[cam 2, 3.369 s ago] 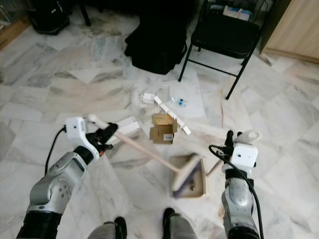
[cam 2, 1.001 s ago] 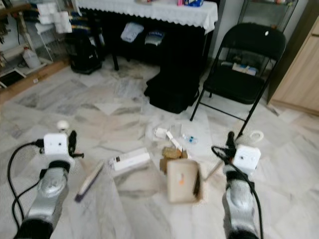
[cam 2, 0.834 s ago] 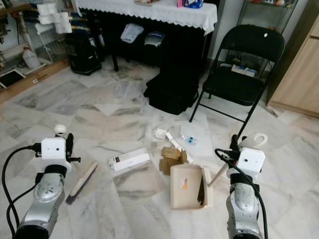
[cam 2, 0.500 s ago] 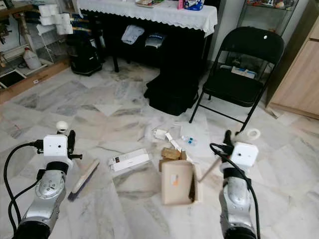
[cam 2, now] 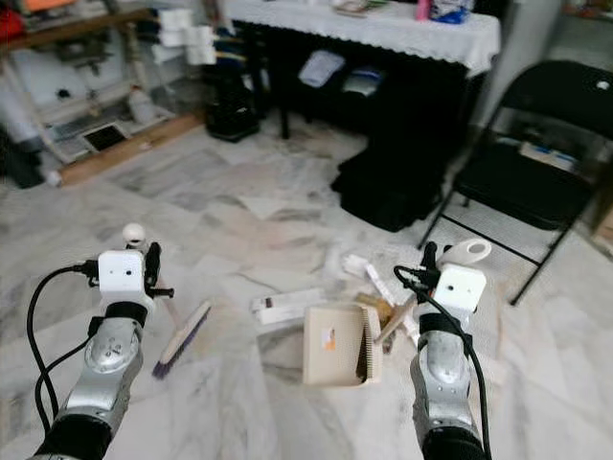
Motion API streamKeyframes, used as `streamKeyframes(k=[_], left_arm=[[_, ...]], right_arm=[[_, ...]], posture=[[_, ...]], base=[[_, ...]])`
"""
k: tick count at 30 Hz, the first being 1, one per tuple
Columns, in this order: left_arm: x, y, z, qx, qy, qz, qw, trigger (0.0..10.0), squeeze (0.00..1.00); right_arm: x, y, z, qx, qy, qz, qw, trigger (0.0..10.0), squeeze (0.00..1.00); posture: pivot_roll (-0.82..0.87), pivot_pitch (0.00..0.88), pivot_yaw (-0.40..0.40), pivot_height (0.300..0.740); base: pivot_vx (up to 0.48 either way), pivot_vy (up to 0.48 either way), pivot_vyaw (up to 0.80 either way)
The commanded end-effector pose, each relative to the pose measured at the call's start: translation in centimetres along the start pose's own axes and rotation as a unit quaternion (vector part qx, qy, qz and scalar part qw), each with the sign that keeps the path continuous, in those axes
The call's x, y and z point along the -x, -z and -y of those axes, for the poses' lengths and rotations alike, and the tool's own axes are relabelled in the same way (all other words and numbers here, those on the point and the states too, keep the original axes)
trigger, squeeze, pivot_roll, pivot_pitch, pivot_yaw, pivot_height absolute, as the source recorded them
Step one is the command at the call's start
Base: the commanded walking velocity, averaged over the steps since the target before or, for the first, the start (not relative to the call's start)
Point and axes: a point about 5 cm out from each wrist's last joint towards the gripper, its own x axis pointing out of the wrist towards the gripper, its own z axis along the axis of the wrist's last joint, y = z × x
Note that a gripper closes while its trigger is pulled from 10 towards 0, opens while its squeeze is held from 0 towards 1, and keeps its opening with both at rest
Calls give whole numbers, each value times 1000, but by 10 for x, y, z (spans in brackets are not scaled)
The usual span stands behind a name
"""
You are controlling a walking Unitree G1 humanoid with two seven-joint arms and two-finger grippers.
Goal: Sweep floor
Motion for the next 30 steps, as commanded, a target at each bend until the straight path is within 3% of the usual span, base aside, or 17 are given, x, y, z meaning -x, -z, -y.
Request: streamKeyframes(k=[1, 7, 18, 24, 30], left_arm=[[-6, -11, 0, -8, -3, 25, 1000, 10000, 0], [-1, -6, -2, -11, -21, 19, 1000, 10000, 0], [-11, -14, -3, -2, -45, 34, 998, 10000, 0], [-9, -12, -14, -10, -69, 33, 997, 10000, 0], [1, -8, -37, -31, -98, 32, 994, 10000, 0]], right_arm=[[-7, -8, -6, -5, -6, 19, 1000, 10000, 0], [-10, -11, -6, -4, -6, 21, 1000, 10000, 0], [-26, -21, 3, 11, -14, 27, 999, 10000, 0], [-32, -25, 5, 21, -26, 29, 999, 10000, 0], [-33, -23, -1, 28, -48, 25, 998, 10000, 0]], posture=[[-33, 0, 30, 740], [-43, 0, 9, 740], [2, 0, -41, 740], [29, 0, -66, 740], [70, 0, -78, 740]], base=[[0, 0, 800], [0, 0, 800], [0, 0, 800], [0, 0, 800], [0, 0, 800]])
